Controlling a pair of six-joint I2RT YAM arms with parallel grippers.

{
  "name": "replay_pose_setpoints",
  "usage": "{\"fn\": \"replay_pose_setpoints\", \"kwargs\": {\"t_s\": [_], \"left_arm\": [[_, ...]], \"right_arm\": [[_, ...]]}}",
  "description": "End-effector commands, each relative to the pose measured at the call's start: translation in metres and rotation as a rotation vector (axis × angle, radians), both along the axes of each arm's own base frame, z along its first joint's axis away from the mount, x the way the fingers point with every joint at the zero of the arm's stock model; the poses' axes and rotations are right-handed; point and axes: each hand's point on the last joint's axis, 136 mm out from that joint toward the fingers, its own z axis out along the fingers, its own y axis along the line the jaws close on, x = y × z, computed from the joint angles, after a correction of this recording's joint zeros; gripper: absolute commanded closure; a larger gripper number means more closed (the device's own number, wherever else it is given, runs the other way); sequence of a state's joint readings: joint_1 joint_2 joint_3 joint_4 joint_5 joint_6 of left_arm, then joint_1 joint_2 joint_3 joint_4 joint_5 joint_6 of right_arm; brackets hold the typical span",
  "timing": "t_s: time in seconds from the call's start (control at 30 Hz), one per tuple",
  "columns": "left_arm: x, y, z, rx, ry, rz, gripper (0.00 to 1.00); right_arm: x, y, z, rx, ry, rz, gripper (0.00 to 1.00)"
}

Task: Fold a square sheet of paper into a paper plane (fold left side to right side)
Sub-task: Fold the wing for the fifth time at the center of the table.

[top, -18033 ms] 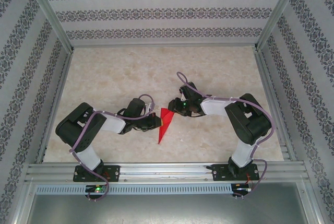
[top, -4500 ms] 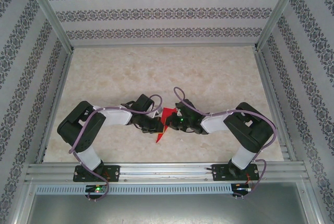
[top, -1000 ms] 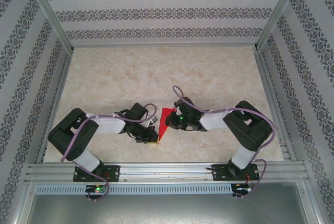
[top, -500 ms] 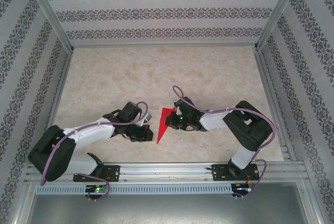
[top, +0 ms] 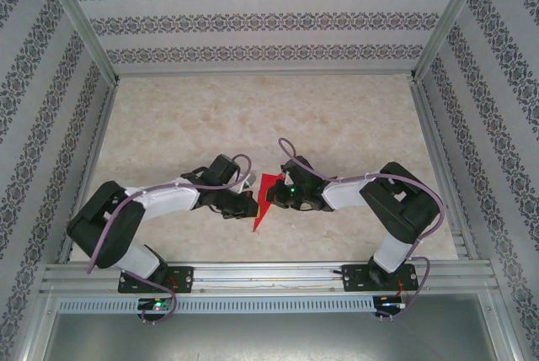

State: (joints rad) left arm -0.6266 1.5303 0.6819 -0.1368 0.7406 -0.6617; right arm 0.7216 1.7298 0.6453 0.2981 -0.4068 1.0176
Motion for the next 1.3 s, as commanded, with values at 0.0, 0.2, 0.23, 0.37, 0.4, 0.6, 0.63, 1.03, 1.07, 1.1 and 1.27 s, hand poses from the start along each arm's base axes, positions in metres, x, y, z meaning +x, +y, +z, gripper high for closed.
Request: {"fn": "replay_pose_setpoints", "kwargs": {"t_s": [0.0, 0.2, 0.23, 0.37, 0.4, 0.6, 0.63, 1.03, 1.07, 1.1, 1.27], "left_arm": [[0.009, -0.018, 0.004, -0.043, -0.030, -0.016, 1.00], [0.018, -0.022, -0.007, -0.021, -0.040, 0.000, 1.00], [0.018, -0.023, -0.008, -0.022, -0.037, -0.002, 1.00], [0.019, -0.025, -0.015, -0.008, -0.026, -0.007, 1.00], [0.019, -0.025, -0.017, 0.000, -0.025, -0.006, 1.00], [0.015, -0.020, -0.028, 0.043, -0.014, -0.018, 1.00], [0.014, -0.019, -0.029, 0.046, -0.007, -0.022, 1.00], [-0.003, -0.008, -0.040, 0.091, 0.026, -0.069, 1.00], [-0.005, -0.007, -0.040, 0.094, 0.029, -0.075, 1.00], [-0.006, -0.006, -0.040, 0.095, 0.029, -0.078, 1.00], [-0.015, -0.001, -0.040, 0.103, 0.036, -0.106, 1.00]], "right_arm": [[-0.029, -0.054, -0.075, -0.293, 0.132, -0.039, 1.00], [-0.029, -0.054, -0.076, -0.295, 0.134, -0.038, 1.00], [-0.029, -0.054, -0.076, -0.294, 0.134, -0.038, 1.00], [-0.029, -0.053, -0.076, -0.296, 0.133, -0.038, 1.00], [-0.029, -0.054, -0.076, -0.296, 0.134, -0.039, 1.00], [-0.030, -0.054, -0.076, -0.299, 0.133, -0.037, 1.00], [-0.030, -0.055, -0.077, -0.301, 0.135, -0.039, 1.00], [-0.032, -0.058, -0.080, -0.310, 0.142, -0.040, 1.00], [-0.032, -0.058, -0.080, -0.310, 0.142, -0.040, 1.00], [-0.032, -0.058, -0.080, -0.311, 0.143, -0.041, 1.00], [-0.033, -0.059, -0.081, -0.313, 0.145, -0.040, 1.00]]}}
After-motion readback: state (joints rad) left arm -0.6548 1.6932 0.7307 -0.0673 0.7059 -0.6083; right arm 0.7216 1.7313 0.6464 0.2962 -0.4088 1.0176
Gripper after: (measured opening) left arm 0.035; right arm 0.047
